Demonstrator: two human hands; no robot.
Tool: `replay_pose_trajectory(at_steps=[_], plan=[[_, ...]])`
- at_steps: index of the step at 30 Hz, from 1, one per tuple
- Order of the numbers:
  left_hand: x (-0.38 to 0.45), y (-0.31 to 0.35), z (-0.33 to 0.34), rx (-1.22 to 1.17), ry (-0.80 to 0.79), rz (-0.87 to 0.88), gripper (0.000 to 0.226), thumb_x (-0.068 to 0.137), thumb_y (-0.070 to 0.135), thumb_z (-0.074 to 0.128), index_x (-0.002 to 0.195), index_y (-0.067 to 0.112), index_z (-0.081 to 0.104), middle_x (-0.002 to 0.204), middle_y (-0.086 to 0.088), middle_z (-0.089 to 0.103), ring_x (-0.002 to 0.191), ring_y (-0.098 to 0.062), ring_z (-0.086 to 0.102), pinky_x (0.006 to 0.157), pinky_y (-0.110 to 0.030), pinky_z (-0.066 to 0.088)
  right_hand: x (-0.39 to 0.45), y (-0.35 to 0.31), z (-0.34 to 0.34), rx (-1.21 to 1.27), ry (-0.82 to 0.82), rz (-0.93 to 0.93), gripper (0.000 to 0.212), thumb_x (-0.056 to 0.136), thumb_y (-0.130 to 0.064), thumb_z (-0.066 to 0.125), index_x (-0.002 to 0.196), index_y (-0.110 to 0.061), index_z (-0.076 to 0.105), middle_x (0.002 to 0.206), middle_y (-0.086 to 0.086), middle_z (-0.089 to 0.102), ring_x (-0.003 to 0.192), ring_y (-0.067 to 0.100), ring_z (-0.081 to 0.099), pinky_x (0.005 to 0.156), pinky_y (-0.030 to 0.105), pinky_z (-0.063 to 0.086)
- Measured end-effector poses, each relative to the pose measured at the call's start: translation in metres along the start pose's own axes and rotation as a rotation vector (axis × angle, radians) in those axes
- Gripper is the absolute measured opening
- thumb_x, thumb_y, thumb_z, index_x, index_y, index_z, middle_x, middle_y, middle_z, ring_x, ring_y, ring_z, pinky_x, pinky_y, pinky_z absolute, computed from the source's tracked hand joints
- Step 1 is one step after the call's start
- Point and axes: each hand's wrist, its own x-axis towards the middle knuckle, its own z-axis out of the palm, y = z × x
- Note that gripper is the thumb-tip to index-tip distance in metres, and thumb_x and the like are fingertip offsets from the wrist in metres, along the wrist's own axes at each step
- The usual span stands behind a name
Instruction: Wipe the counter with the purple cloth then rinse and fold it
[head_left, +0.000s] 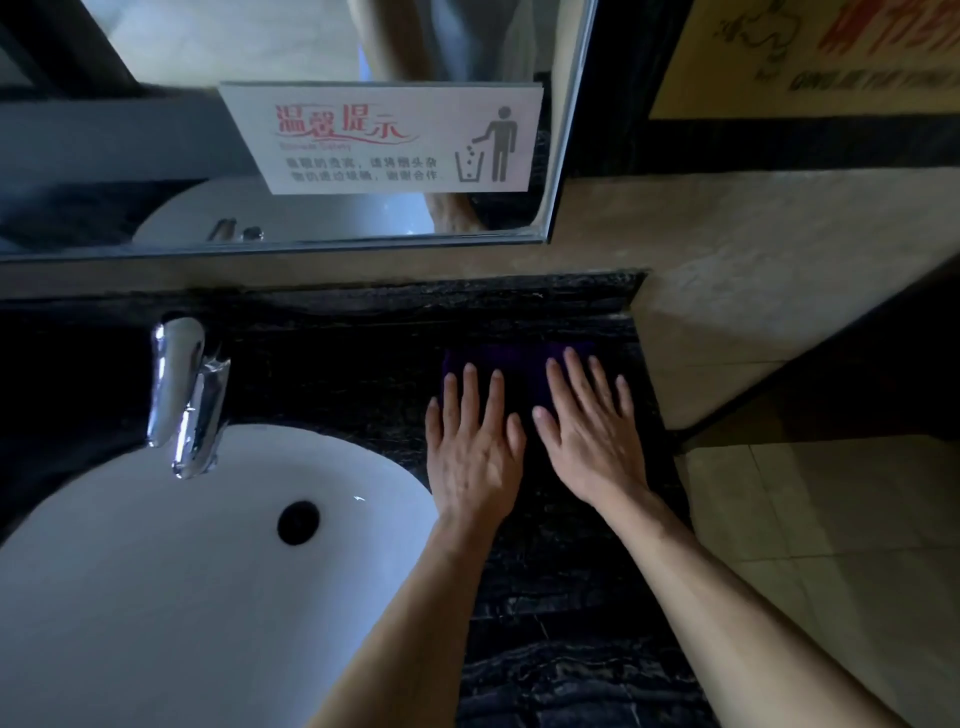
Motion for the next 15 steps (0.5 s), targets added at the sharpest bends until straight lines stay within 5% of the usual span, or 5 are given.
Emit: replay_pose_trajectory(at_steps=[7,15], plan=[[-0.015,-0.005,-0.015,-0.006,-0.127,0.046,0.072,0.096,0.058,0.007,0.162,0.028,0.012,0.171,-0.005,0.007,0.158,-0.028,0.005,0.126,-0.046,0.009,-0.017,-0.01,-0.017,0.03,-0.081,0.059,0.082,0.094,-0.064,0.005,0.162,-0.021,0.012,0.172,0.004,0.008,0.158,0.026,0.008,0.127,0.049,0.011],[-0.043,-0.021,-0.118,-0.099,0.176,0.108,0.068,0.1,0.055,0.024,0.161,0.027,0.02,0.17,-0.007,0.014,0.157,-0.028,0.01,0.126,-0.047,0.018,-0.051,-0.076,-0.107,0.239,0.234,-0.028,0.074,0.099,-0.055,0.023,0.161,-0.015,0.021,0.17,0.008,0.017,0.157,0.031,0.016,0.125,0.051,0.016]])
